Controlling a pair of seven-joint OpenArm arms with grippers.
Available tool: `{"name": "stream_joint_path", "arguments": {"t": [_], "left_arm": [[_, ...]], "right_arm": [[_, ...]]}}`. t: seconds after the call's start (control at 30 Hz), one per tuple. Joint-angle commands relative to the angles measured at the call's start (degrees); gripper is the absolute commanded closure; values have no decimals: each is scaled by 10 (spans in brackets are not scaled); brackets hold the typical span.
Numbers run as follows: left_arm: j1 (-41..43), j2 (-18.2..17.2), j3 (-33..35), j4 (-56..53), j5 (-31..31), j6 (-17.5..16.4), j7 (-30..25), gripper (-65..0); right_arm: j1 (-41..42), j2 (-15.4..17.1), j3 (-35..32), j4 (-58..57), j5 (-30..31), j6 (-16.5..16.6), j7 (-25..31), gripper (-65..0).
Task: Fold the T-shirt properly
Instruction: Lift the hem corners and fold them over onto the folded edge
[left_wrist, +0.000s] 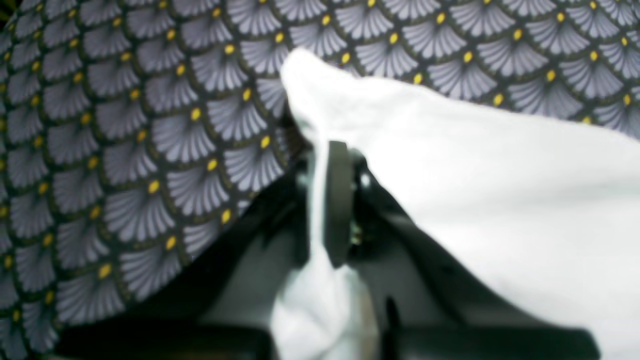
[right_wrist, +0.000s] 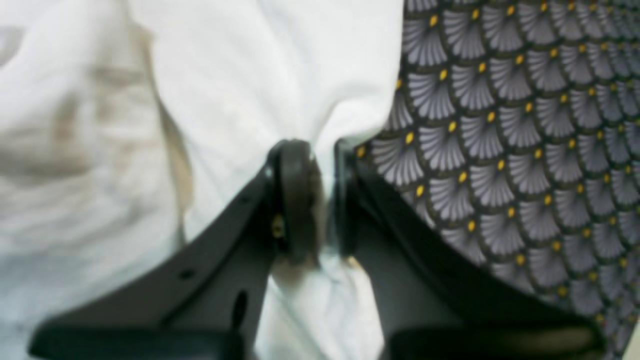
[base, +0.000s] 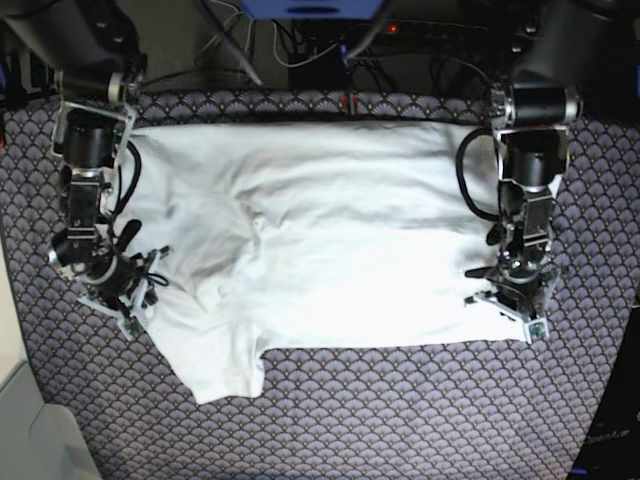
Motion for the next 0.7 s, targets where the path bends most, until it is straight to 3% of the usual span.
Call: {"name": "stream_joint_path", "arguments": {"t": [0.0,0.3,0.53,0.67], "left_arm": [[-10,-5,0,37,1,2,-6,-5],[65,-5,-4,192,0,2,42,-5],[116,18,-89,271,1,-1,62,-5],[138,24,-102,308,1,-1,77,-5]], "right_arm": [[17,2,1,28,7,-4,13,-52],[-30,-5,2,170,7,-4,-28,-52],[-81,-17,51,260,8,-4,-34,-52],[-115,-28,74,309,8,-4,-34,-52]]}}
